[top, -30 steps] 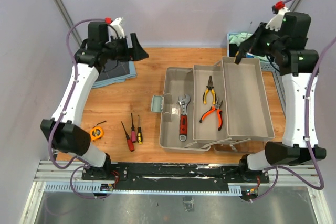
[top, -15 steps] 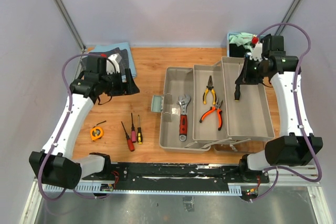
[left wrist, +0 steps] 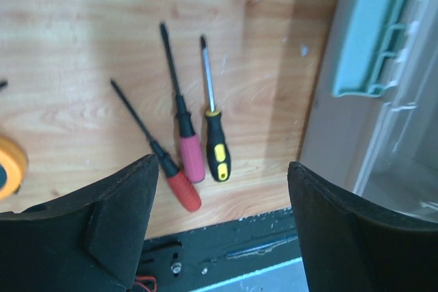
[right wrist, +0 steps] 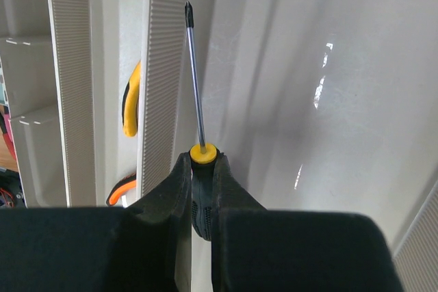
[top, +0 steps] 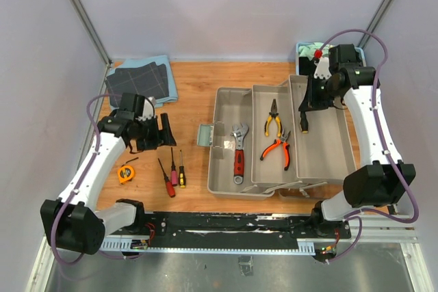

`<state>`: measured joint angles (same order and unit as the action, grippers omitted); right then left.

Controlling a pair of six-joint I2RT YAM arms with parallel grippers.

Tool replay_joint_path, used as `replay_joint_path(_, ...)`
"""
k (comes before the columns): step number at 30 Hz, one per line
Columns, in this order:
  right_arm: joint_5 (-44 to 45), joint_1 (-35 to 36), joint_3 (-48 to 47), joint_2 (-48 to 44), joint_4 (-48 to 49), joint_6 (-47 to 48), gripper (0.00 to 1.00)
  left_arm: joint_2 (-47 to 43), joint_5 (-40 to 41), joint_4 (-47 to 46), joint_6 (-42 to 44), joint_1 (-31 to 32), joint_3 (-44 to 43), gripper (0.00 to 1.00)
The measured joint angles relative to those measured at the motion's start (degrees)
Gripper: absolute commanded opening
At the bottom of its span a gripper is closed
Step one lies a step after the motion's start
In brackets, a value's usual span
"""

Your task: Pack the tool kit

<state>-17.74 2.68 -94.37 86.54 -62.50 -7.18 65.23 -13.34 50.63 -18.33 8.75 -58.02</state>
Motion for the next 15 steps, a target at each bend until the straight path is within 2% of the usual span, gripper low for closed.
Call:
replay_joint_path(8,0.22,0.22,0.24,-0.20,-1.97,0.46,0.11,0.07,2.21,3.54,-4.20,-1.27,6.19,0.79)
replay_joint_path(11,0.50,0.22,0.44,-0.42,-2.38,0.61,0.19,1.75,3.50,3.54,-6.08,-2.27,6.54,0.78)
replay_joint_path(15,1.38,0.22,0.44,-0.50,-3.28,0.87,0.34,4.39,5.79,3.43,-8.20,-3.48,8.00,0.78)
